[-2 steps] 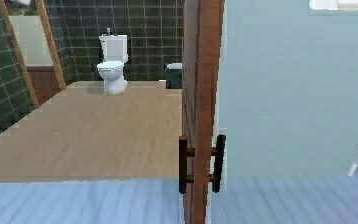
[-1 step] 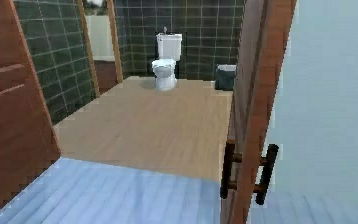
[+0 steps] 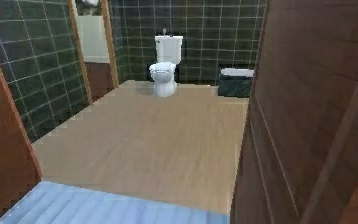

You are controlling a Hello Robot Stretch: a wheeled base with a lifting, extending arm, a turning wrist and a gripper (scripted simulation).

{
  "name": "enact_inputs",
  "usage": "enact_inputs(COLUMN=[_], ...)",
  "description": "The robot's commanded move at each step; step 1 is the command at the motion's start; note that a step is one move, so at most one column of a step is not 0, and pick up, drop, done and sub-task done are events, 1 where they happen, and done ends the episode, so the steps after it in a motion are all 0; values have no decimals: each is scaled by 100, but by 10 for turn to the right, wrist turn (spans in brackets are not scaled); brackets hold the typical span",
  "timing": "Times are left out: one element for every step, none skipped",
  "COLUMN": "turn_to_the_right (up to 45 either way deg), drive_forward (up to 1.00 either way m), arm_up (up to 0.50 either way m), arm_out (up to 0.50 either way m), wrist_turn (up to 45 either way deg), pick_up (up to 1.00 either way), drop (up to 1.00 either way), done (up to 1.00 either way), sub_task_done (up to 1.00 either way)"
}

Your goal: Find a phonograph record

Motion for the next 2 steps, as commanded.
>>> enact_inputs(turn_to_the_right=[-450,-300], drive_forward=[0,0], arm_up=[0,0], arm_out=[0,0], wrist_turn=[0,0], pick_up=[0,0], drop=[0,0], done=[0,0], sub_task_done=[0,0])
